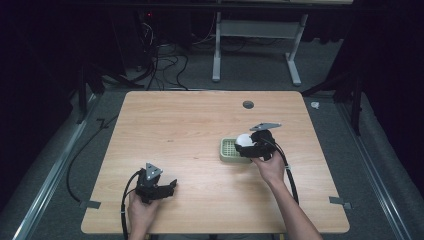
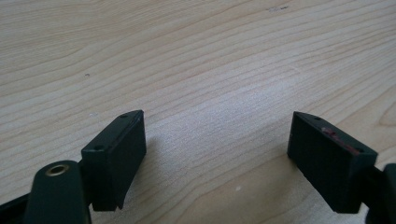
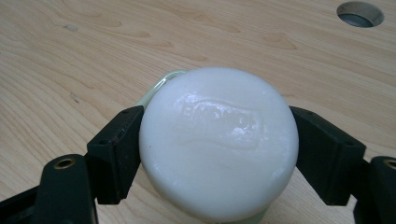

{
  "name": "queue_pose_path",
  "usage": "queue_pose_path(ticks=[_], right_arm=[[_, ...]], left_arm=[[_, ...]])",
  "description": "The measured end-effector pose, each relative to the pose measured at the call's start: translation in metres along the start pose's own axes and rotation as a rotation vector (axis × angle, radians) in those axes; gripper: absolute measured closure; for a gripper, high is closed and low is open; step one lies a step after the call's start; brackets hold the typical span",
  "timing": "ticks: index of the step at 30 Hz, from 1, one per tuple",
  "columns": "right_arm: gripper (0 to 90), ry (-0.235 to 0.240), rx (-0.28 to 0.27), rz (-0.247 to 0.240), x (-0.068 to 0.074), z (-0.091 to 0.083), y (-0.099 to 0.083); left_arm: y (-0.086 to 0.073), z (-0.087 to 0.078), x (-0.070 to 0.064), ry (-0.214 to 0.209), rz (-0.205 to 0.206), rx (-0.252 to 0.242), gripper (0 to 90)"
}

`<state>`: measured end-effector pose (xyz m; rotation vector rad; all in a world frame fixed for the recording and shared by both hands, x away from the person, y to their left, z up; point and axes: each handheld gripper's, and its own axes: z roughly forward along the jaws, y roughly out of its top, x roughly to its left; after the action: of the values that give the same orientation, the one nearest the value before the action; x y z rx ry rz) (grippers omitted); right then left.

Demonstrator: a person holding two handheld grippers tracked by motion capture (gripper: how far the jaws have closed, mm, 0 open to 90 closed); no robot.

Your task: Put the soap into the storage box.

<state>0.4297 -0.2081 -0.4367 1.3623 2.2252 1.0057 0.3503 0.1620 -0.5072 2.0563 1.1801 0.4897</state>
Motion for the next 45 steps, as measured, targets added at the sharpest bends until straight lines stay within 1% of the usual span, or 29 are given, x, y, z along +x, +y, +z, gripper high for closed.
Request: queue_pose_path(ticks=[3,10,20,23,29,33,36,41,45], right_arm=[[23.6,0.000,0.001,-0.005,0.002,0.005,0.001],[23.6,-0.013,0.023,-0.015,0.003,0.016,0.000],[23.6,-0.013,0.048,-0.005,0.003,0.030,-0.002],[23.6,-0.027,0.059,-0.018,0.005,0.034,-0.003],[23.5,-0.025,0.070,-0.017,0.004,0.039,-0.005],[23.5,-0.020,0.080,-0.005,0.003,0.042,-0.006],[23.3,-0.030,0.094,-0.008,0.003,0.044,-0.007],[23.2,-0.024,0.093,0.003,0.002,0.045,-0.006],[22.6,-0.030,0.091,-0.003,0.002,0.044,-0.006]], left_arm=[[0.000,0.000,0.000,0.000,0.000,0.000,19.9],[0.000,0.000,0.000,0.001,0.001,0.000,19.8],[0.000,0.000,0.000,0.000,0.000,0.000,19.8],[0.000,0.000,0.000,0.001,0.000,0.000,19.8],[0.000,0.000,0.000,0.000,0.000,0.000,19.8],[0.000,0.000,0.000,0.000,0.000,0.000,19.9],[0.000,0.000,0.000,0.001,0.001,0.000,19.8],[0.000,0.000,0.000,0.001,0.001,0.000,19.9],[0.000,0.000,0.000,0.001,0.000,0.000,19.9]])
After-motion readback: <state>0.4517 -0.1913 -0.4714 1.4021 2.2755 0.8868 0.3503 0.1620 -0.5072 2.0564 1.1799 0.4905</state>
